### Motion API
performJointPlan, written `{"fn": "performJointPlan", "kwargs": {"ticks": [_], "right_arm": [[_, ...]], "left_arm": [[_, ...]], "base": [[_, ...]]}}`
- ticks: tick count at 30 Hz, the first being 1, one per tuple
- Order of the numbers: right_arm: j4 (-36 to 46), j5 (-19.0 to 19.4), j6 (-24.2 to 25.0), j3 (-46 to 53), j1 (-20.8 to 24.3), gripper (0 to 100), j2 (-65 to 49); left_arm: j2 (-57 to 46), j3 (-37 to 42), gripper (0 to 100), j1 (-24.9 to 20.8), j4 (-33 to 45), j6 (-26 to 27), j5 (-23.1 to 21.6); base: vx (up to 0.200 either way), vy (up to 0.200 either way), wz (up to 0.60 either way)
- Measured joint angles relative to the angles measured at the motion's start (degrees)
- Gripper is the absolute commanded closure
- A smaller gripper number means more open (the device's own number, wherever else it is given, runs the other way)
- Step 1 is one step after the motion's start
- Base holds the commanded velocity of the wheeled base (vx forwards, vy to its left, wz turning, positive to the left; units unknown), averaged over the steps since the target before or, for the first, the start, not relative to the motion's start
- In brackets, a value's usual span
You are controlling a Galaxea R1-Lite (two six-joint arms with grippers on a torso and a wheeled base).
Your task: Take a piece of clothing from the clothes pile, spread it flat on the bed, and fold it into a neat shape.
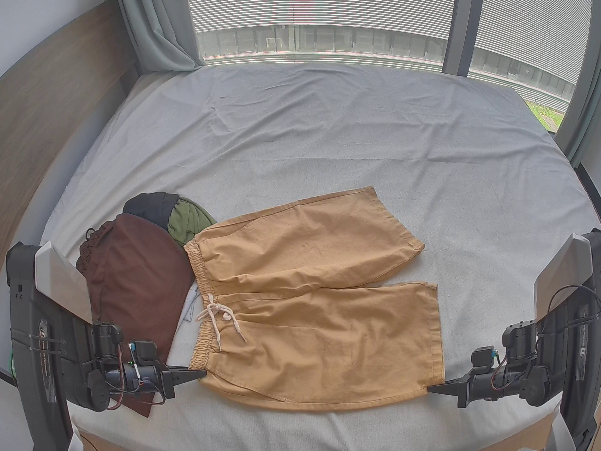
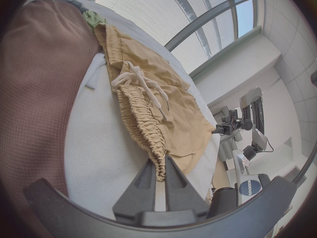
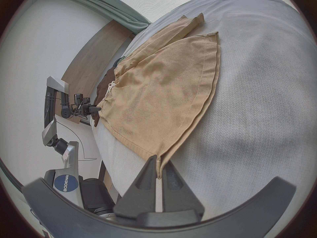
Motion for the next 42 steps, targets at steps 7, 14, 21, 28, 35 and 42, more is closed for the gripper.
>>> {"fn": "performJointPlan", "kwargs": {"ticks": [7, 14, 21, 28, 35, 42], "right_arm": [[0.0, -0.4, 0.0, -0.2, 0.0, 100, 0.0], [0.0, -0.7, 0.0, 0.2, -0.2, 100, 0.0], [0.1, -0.7, -0.9, 0.4, 0.0, 100, -0.3], [1.1, -0.6, -3.6, 0.4, -0.1, 100, -0.9], [3.4, 1.4, -6.5, 0.4, -0.7, 100, -3.5], [8.9, 2.0, -10.4, 0.4, -1.5, 100, -7.6]], "left_arm": [[1.2, -0.4, 100, 1.2, 0.0, 5.7, -0.9], [3.0, 0.5, 100, 1.2, 0.0, 7.3, -0.8], [2.1, 3.6, 100, 1.2, 0.0, 6.7, -2.2], [0.0, 6.9, 100, 1.5, 0.0, 6.6, -3.4], [-0.6, 8.5, 100, 1.8, 0.0, 7.1, -3.4], [-0.8, 9.4, 100, 1.8, 0.0, 9.7, -3.4]], "base": [[0.0, 0.0, 0.0], [0.0, 0.0, 0.0], [0.0, 0.0, 0.0], [0.0, 0.0, 0.0], [0.0, 0.0, 0.0], [0.0, 0.0, 0.0]]}}
